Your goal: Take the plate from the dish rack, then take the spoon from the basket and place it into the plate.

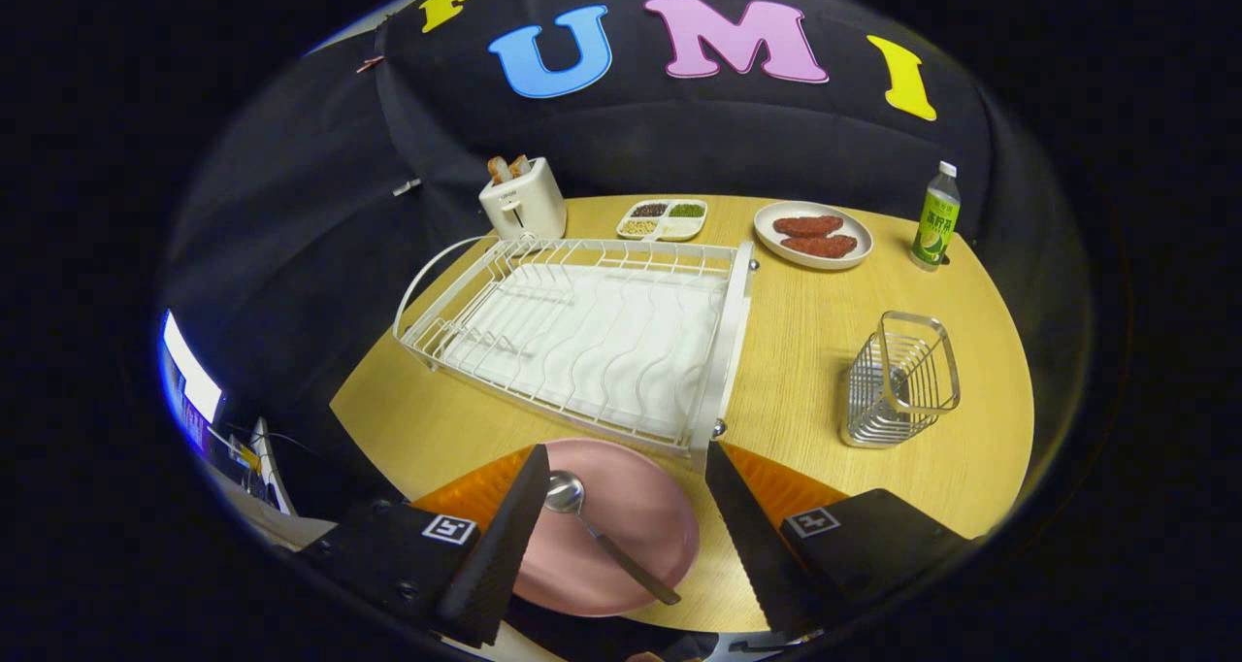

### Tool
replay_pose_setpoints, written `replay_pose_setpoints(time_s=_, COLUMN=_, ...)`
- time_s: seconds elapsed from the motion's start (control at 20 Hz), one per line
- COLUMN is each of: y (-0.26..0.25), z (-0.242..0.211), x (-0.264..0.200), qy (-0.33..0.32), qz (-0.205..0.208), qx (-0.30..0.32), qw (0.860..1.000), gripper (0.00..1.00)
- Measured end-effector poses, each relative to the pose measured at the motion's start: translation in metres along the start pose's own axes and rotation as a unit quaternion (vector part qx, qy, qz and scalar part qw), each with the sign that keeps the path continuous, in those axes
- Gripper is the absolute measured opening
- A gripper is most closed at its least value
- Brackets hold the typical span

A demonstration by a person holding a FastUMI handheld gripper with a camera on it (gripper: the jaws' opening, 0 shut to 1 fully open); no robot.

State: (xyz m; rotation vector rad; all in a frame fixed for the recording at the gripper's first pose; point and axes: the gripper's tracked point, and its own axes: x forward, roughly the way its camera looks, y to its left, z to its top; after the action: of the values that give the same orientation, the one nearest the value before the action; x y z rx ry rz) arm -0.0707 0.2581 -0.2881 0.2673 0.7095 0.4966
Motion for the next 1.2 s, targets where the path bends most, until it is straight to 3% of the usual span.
replay_pose_setpoints(time_s=0.2, y=0.001, z=0.040, x=-0.019, qy=-0.043, qz=-0.011, qx=-0.004, qw=0.999, gripper=0.99)
replay_pose_setpoints(time_s=0.5, y=-0.012, z=0.111, x=-0.061, qy=-0.116, qz=-0.063, qx=-0.036, qw=0.991, gripper=0.99)
replay_pose_setpoints(time_s=0.9, y=-0.017, z=0.194, x=-0.130, qy=-0.221, qz=-0.093, qx=-0.037, qw=0.970, gripper=0.99)
replay_pose_setpoints(time_s=1.2, y=-0.020, z=0.218, x=-0.166, qy=-0.277, qz=-0.130, qx=-0.077, qw=0.949, gripper=0.99)
